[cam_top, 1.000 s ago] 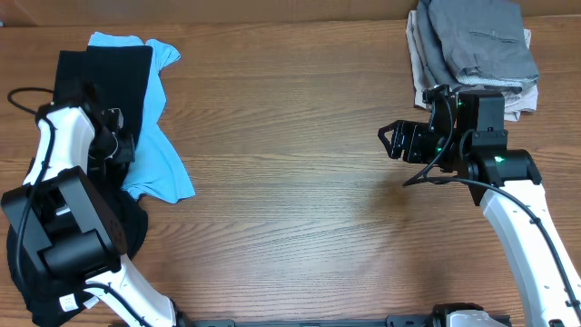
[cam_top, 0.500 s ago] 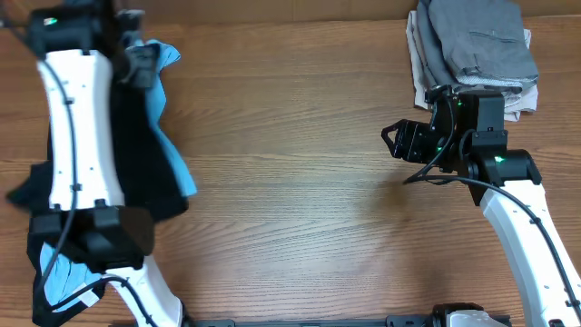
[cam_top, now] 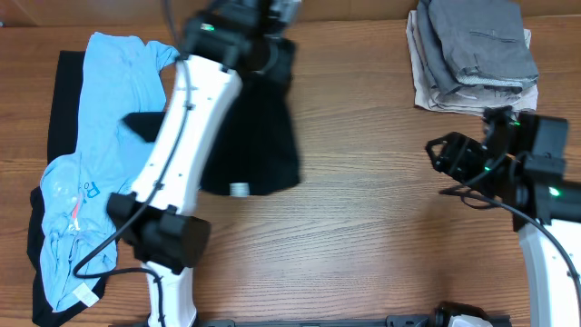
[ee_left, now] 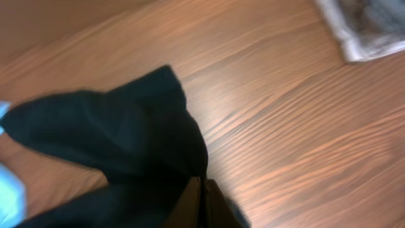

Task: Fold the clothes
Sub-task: 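Pull the black shirt off the pile and drop it mid-table, then grasp the black shirt's top edge with the left gripper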

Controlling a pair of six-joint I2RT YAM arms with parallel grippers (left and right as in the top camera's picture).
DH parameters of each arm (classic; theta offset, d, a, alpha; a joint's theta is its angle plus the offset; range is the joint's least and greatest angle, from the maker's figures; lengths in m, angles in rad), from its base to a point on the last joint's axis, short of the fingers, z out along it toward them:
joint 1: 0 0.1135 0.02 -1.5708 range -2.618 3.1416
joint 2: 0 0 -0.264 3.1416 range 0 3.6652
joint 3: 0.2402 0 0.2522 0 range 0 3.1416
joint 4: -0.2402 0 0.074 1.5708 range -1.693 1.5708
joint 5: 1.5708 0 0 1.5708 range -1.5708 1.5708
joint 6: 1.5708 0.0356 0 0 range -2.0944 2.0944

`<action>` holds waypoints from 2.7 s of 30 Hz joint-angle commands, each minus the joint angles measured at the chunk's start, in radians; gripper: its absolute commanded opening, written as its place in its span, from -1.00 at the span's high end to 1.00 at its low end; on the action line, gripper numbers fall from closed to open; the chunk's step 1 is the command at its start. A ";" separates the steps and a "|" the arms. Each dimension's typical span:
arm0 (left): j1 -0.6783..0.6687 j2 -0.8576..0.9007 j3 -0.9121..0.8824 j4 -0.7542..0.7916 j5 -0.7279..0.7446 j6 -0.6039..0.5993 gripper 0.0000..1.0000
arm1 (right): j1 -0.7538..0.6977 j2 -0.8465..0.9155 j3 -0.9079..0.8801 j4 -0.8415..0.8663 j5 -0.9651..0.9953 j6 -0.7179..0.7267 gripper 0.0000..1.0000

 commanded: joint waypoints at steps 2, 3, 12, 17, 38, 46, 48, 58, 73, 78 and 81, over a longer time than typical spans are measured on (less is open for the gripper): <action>-0.084 0.055 0.018 0.097 0.029 -0.073 0.92 | -0.072 -0.057 0.034 -0.045 -0.001 -0.027 -0.29; -0.095 0.063 0.018 0.111 0.031 -0.073 0.92 | -0.078 -0.059 0.034 -0.050 -0.002 -0.032 -0.29; -0.138 0.082 0.027 0.139 -0.057 -0.035 -1.00 | -0.085 -0.059 0.034 -0.057 0.002 -0.050 -0.31; 0.012 0.059 0.035 -0.077 -0.111 -0.063 -1.00 | -0.083 -0.051 0.034 -0.039 0.002 -0.061 -0.31; 0.563 0.165 -0.378 0.023 0.113 -0.145 -0.74 | 0.082 0.088 0.033 0.010 -0.002 -0.105 -0.31; 0.562 0.165 -0.542 0.269 0.095 -0.167 -0.63 | 0.081 0.089 0.033 0.011 0.002 -0.106 -0.31; 0.555 0.165 -0.561 0.313 0.098 -0.167 -0.60 | 0.081 0.089 0.033 0.013 0.002 -0.106 -0.31; 0.493 0.165 -0.590 0.433 0.097 -0.167 -0.45 | 0.081 0.089 0.033 0.028 0.002 -0.106 -0.31; 0.461 0.165 -0.626 0.425 -0.031 -0.175 -0.22 | 0.081 0.089 0.033 0.028 0.002 -0.106 -0.30; 0.462 0.167 -0.663 0.441 -0.055 -0.211 -0.09 | 0.081 0.089 0.033 0.029 0.002 -0.106 -0.30; 0.463 0.172 -0.702 0.481 -0.060 -0.243 0.23 | 0.081 0.089 0.033 0.029 0.002 -0.106 -0.30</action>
